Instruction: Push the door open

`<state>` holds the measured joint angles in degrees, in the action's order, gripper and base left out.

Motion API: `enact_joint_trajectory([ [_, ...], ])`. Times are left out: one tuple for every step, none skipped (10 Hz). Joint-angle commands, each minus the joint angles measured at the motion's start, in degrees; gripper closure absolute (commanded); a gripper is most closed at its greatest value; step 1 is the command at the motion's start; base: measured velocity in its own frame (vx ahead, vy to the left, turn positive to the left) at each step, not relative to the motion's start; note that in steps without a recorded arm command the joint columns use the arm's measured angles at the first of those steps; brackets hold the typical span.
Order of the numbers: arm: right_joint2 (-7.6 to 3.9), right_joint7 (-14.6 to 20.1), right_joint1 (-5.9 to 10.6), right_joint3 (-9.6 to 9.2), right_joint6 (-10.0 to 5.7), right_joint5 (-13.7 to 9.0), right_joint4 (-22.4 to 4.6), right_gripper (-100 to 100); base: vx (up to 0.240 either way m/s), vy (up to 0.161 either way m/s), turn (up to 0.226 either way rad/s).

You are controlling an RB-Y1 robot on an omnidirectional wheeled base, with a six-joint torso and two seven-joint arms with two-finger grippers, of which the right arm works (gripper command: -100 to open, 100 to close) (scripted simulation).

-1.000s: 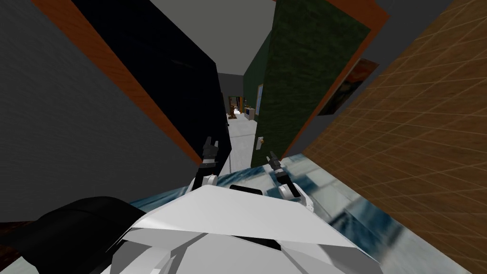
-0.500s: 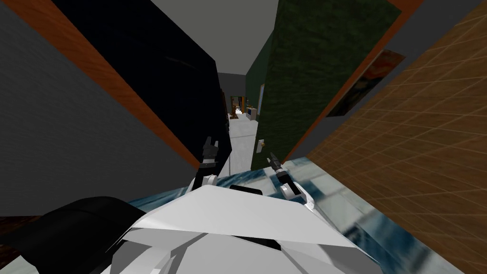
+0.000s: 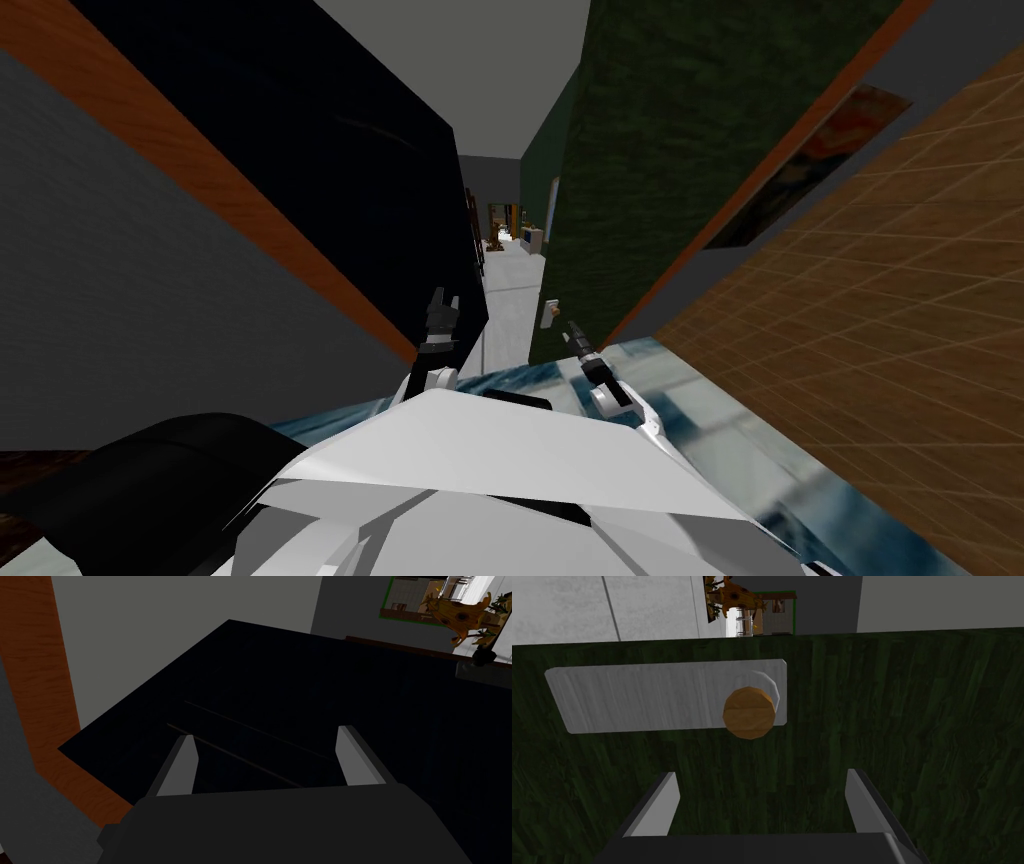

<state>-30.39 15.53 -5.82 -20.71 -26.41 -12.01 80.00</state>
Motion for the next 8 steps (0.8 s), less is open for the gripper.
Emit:
enact_joint_trajectory([
  [0.79,-0.2,0.79,0.39,0.26,0.1,-1.1,-100,0.197,0.047,0.066],
  [1.32,-0.3,1.28,0.66,0.43,0.2,-1.8,-100,0.214,0.037,0.065],
  [1.82,-0.5,1.75,0.92,0.59,0.2,-2.4,-100,0.205,0.049,0.071],
  [2.26,-0.6,2.16,1.14,0.74,0.3,-3.0,-100,0.197,0.035,0.059],
  [2.59,-0.7,2.48,1.31,0.85,0.3,-3.4,-100,0.175,0.016,0.052],
  [2.33,-0.6,2.20,1.19,0.73,0.3,-3.1,-100,0.075,0.005,0.012],
  [2.33,-0.6,2.20,1.19,0.73,0.3,-3.1,100,-0.007,0.000,-0.009],
  [2.33,-0.6,2.20,1.19,0.73,0.3,-3.1,100,-0.021,-0.003,0.014],
])
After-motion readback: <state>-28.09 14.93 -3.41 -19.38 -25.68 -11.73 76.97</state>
